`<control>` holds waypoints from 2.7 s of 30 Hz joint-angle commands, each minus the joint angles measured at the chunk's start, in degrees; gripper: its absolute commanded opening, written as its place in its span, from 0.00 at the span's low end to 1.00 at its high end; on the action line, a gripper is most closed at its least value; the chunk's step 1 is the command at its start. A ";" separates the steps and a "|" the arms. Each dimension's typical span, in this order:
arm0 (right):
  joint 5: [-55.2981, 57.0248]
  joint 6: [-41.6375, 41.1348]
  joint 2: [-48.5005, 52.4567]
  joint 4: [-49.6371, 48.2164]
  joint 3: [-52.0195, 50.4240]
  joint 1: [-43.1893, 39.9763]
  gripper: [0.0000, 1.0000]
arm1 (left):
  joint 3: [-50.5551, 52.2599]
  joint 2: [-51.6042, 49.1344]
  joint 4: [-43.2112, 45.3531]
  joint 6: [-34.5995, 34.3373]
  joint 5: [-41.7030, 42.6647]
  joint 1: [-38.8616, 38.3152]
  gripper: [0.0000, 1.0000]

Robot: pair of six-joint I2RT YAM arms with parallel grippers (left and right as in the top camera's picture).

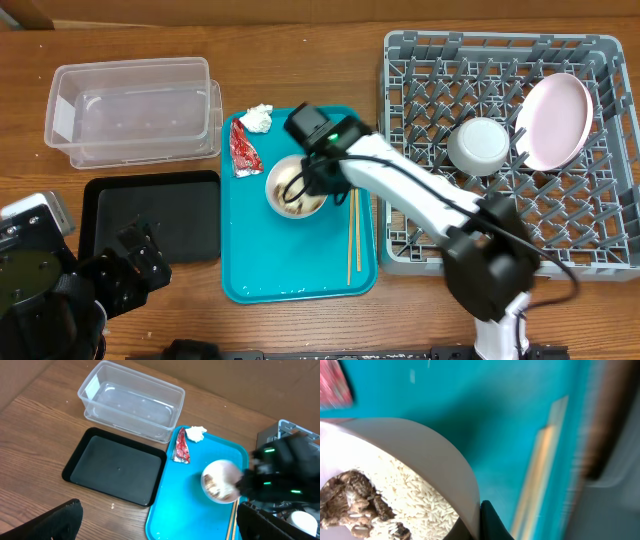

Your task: Sort waste into correct bins and load items into the dishwasher

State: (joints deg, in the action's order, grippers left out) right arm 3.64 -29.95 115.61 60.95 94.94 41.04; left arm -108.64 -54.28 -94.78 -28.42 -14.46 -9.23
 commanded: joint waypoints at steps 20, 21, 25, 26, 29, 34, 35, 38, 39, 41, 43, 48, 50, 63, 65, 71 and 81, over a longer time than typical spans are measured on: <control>11.76 -1.11 -14.86 3.15 2.32 -1.31 0.04 | -0.22 -0.20 0.07 -0.74 -1.14 0.22 1.00; 9.81 -1.11 -14.86 3.10 2.32 -1.31 0.04 | -0.22 -0.20 0.07 -0.74 -1.16 0.22 1.00; 11.52 1.62 -14.91 3.19 2.32 -1.31 0.04 | -0.22 -0.20 0.07 -0.74 -1.14 0.22 1.00; 19.47 0.22 -14.99 4.00 2.32 -1.77 0.04 | -0.22 -0.20 0.07 -0.74 -1.16 0.22 1.00; 18.47 2.38 -15.34 4.00 2.32 -3.02 0.04 | -0.22 -0.20 0.07 -0.74 -1.14 0.22 1.00; 0.98 4.72 -15.37 2.78 2.21 -3.48 0.04 | -0.22 -0.20 0.07 -0.74 -1.14 0.22 1.00; -0.55 4.68 -15.26 2.32 2.21 -3.19 0.04 | -0.22 -0.20 0.07 -0.74 -1.14 0.22 1.00; -1.18 2.47 -14.40 1.29 2.14 -2.75 0.04 | -0.22 -0.20 0.07 -0.74 -1.16 0.22 1.00; -1.20 1.11 -13.81 1.18 2.03 -2.75 0.04 | -0.22 -0.20 0.07 -0.74 -1.14 0.22 1.00; -1.25 -0.48 -12.72 1.03 1.29 -2.75 0.04 | -0.22 -0.20 0.07 -0.74 -1.14 0.22 1.00; -3.04 -1.92 -11.26 0.63 -0.28 -2.75 0.04 | -0.22 -0.20 0.07 -0.74 -1.14 0.22 1.00; -9.55 -5.90 -6.67 -1.55 -3.58 -2.45 0.04 | -0.22 -0.20 0.04 -0.74 -1.14 0.22 1.00; -9.51 -8.61 -4.83 -2.14 -3.98 -1.99 0.04 | -0.22 -0.20 0.07 -0.74 -1.14 0.22 1.00; -9.60 -12.11 1.36 -6.58 -4.17 -0.90 0.04 | -0.22 -0.20 0.07 -0.74 -1.14 0.22 1.00; -9.66 -12.09 1.36 -6.47 -4.24 -0.72 0.04 | -0.22 -0.20 2.84 -0.74 -1.84 0.22 1.00; -9.73 -12.04 1.36 -6.73 -4.24 0.48 0.08 | -0.22 -0.24 3.15 -0.76 -1.81 0.22 1.00; -9.46 -2.75 -0.37 -7.34 -2.80 0.42 0.54 | -0.22 -1.60 6.29 1.05 14.88 0.22 1.00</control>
State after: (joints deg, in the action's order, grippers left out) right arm -6.02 -36.01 116.95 53.04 90.43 42.15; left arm -108.64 -54.52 -89.47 -28.53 -7.38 -9.23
